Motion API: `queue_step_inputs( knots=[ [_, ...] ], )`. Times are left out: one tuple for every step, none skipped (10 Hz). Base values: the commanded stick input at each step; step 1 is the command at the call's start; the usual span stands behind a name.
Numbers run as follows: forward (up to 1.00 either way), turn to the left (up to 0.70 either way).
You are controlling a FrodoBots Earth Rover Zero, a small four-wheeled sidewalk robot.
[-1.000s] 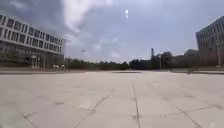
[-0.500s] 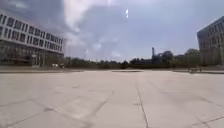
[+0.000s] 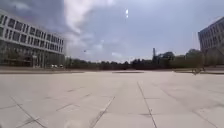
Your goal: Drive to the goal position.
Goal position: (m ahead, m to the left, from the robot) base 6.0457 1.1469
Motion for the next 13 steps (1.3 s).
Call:
queue_step_inputs(
  knots=[
    [0.70, 0.00],
    [0.70, 0.00],
    [0.70, 0.00],
    [0.70, 0.00],
    [0.70, 0.00],
    [0.70, 0.00],
    [0.70, 0.00],
    [0.70, 0.00],
    [0.70, 0.00],
    [0.70, 0.00],
    [0.70, 0.00],
    [0.70, 0.00],
    [0.70, 0.00]
  ],
)
